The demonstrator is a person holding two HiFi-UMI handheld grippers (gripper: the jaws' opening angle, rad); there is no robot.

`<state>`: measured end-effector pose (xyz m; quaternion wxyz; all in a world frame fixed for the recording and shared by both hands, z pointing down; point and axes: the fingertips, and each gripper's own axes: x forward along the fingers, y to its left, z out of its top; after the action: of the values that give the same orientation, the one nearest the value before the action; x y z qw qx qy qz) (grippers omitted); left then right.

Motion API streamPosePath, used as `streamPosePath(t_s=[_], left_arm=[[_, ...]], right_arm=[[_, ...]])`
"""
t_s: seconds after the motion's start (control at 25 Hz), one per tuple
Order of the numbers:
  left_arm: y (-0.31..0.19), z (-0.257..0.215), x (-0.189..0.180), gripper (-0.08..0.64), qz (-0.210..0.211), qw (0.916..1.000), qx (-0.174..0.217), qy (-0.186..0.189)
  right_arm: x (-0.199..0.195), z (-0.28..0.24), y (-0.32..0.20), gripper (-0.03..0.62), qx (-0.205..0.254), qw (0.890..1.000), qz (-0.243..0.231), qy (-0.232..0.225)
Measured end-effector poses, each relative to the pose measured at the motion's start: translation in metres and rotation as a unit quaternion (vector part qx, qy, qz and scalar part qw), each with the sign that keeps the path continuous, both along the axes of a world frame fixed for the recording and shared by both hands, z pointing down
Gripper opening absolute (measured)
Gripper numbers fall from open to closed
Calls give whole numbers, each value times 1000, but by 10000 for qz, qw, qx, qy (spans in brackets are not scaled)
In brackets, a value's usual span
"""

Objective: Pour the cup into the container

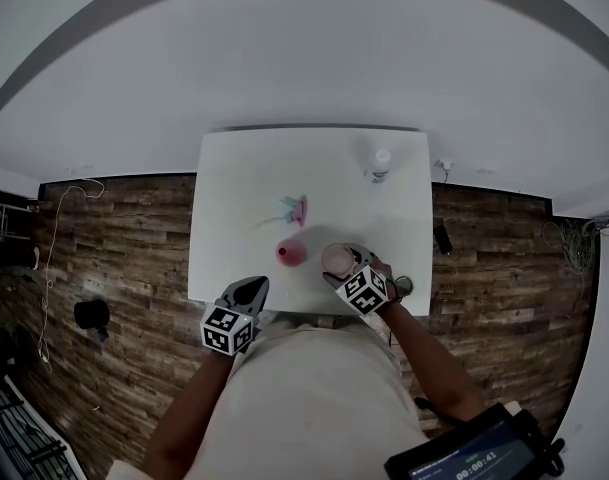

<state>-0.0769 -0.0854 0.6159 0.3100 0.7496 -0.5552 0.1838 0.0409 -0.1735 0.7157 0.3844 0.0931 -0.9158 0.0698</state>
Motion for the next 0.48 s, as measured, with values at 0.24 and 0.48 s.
streamPosePath(t_s=[0.24, 0.48], left_arm=[[8, -1, -5, 11, -130, 9999, -34, -88], [15, -2, -6, 11, -165, 9998, -53, -126]], right_arm=[[4, 25, -6, 364, 206, 9997, 17, 162], [8, 44, -5, 364, 178, 9994, 15, 301]])
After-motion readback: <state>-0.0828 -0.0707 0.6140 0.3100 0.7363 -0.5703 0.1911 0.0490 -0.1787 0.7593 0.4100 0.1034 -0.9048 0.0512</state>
